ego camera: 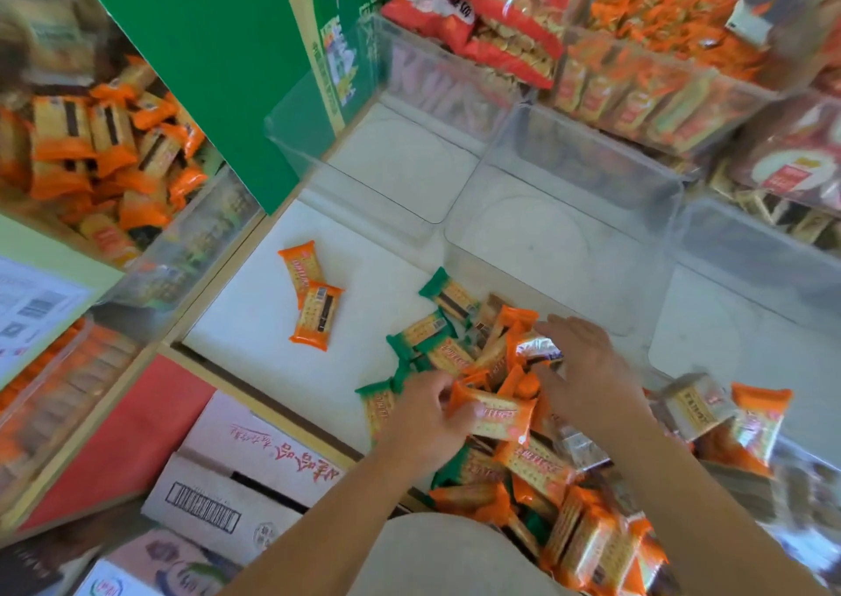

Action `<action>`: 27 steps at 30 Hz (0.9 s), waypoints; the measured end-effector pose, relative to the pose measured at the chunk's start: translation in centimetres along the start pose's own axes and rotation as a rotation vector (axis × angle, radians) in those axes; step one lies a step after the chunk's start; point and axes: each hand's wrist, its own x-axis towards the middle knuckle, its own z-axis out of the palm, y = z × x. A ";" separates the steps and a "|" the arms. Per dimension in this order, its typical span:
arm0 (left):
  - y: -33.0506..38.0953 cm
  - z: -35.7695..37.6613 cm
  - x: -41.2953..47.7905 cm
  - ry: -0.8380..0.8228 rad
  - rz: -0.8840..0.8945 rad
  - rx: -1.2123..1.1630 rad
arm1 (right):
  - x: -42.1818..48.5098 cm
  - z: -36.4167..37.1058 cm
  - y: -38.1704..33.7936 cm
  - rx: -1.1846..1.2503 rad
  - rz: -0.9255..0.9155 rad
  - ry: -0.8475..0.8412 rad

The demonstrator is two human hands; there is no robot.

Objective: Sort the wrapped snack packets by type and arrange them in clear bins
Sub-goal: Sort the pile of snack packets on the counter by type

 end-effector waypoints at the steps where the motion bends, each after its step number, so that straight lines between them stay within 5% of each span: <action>1: 0.1 0.5 0.3 -0.041 -0.019 -0.008 | 0.5 0.0 0.4 -0.017 -0.004 -0.004; 6: 0.6 1.8 0.9 -0.059 -0.077 0.060 | 1.7 0.5 0.7 -0.270 -0.086 0.021; 9: 0.7 1.4 1.1 -0.098 -0.114 -0.107 | 1.7 0.2 0.8 -0.312 -0.106 0.045; 13: 1.2 -0.5 0.4 -0.059 -0.138 -0.287 | 0.5 -1.5 0.6 -0.077 -0.122 0.191; 16: 1.6 -3.7 -0.1 0.132 -0.171 -0.517 | -0.8 -3.9 -1.5 0.181 -0.075 0.284; 21: -0.2 -10.6 2.5 0.582 -0.331 -0.663 | 1.2 -3.4 -8.4 0.671 0.204 -0.001; 27: -2.5 -15.5 6.9 0.657 -0.355 -0.864 | 7.9 4.8 -14.0 0.949 0.438 -0.309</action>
